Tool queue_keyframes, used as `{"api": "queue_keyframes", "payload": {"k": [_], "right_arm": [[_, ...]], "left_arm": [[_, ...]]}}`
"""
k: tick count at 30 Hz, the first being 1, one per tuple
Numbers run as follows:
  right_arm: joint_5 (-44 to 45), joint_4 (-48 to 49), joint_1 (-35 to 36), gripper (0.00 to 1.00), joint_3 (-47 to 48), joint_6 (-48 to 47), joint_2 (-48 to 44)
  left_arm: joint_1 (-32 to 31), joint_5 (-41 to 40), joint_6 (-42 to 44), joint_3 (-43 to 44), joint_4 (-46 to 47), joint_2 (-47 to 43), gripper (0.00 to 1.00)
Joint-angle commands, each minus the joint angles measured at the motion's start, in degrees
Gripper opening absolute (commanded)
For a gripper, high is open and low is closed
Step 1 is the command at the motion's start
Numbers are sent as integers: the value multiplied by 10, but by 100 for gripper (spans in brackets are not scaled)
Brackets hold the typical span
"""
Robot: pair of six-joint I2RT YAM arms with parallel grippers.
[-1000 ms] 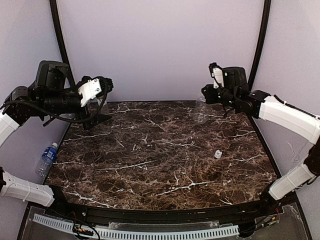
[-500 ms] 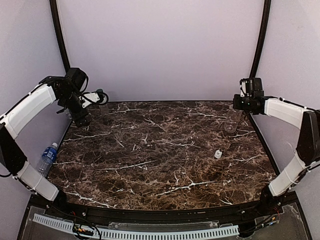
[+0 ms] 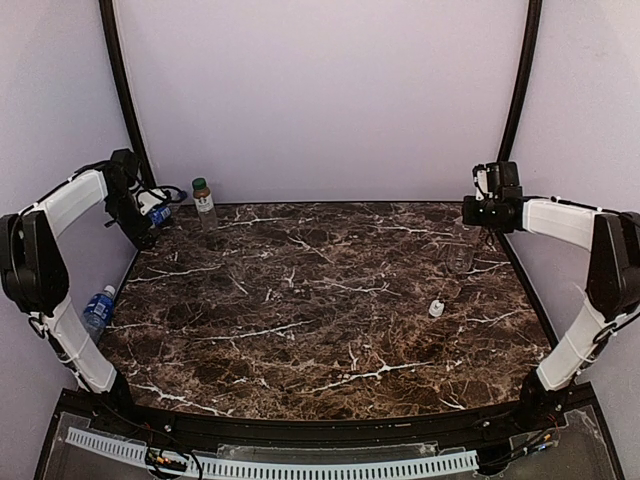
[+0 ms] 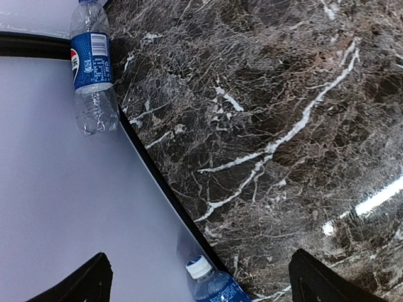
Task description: Unscrew the bottle caps
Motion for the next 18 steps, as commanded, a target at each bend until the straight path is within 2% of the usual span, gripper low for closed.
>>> {"api": "queue_keyframes", "payload": {"k": [1, 5, 7, 11, 13, 14, 15, 18], "right_arm": [[3, 6, -1, 26, -24, -17, -7], [-1, 23, -1, 56, -51, -22, -33], [-5, 25, -2, 62, -54, -23, -42], [-11, 23, -1, 69, -48, -31, -48], [-23, 14, -1, 79, -35, -41, -46], [-32, 5, -1, 92, -21, -45, -45], [-42, -4, -1, 98, -10, -48, -44], [-53, -34, 0, 99, 23, -49, -46]], "left_arm": [[19, 29, -21, 20, 39, 12, 99], [21, 43, -32, 23, 58, 20, 99], [20, 47, -36, 26, 64, 22, 99], [22, 42, -34, 36, 68, 33, 99], [24, 26, -29, 48, 66, 51, 99], [26, 20, -29, 68, 62, 75, 99], [33, 13, -29, 81, 49, 89, 99], [56, 8, -39, 189, 14, 181, 99]]}}
